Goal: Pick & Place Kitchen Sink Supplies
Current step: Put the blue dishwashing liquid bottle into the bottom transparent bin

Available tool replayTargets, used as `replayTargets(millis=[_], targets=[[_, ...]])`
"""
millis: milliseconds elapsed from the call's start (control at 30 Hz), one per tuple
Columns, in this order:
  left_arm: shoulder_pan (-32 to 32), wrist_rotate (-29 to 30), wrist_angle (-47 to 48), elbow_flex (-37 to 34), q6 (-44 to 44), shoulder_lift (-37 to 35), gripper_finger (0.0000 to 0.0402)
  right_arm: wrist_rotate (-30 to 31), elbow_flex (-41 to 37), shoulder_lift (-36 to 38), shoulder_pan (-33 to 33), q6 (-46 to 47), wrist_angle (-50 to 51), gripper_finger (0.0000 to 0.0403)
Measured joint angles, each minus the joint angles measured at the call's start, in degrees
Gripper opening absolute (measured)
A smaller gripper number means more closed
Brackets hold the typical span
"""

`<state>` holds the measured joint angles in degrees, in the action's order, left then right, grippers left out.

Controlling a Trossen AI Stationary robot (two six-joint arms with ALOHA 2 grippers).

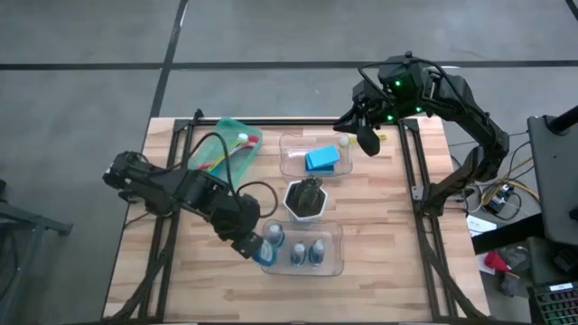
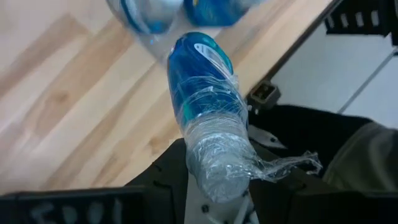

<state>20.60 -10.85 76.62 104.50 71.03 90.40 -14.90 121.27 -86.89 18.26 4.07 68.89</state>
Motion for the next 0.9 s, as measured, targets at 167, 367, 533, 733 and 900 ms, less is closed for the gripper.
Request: replayTargets(millis=[167,367,533,733,900], targets=[[-0.58,1.72,-2.02,0.05,-2.48,1.65,0.0129,0.00,0.00,0.00,0.00,-0.23,-0.09,0.0057],[-0.77,-0.67,-2.23,0.05,-6.03,4.19,0.0129,-0.02,0.00,-0.06,0.01,-0.19,-0.11,0.0057],[-1.97,-0.25,-2.14,0.03,-8.21,7.34,0.0129,-0.04,-0.04,-0.17,0.00,-0.14,-0.44,0.0057],[-3.16,-1.42,-2.41,-0.02,-10.85,11.76,0.0130,-0.07,-0.39,-0.28,0.00,0.28,-0.44,0.0057],[-4.01,-2.66,-2.66,-0.02,-11.62,14.65,0.0136,-0.09,-1.03,-0.28,0.00,0.71,-0.44,0.0057]])
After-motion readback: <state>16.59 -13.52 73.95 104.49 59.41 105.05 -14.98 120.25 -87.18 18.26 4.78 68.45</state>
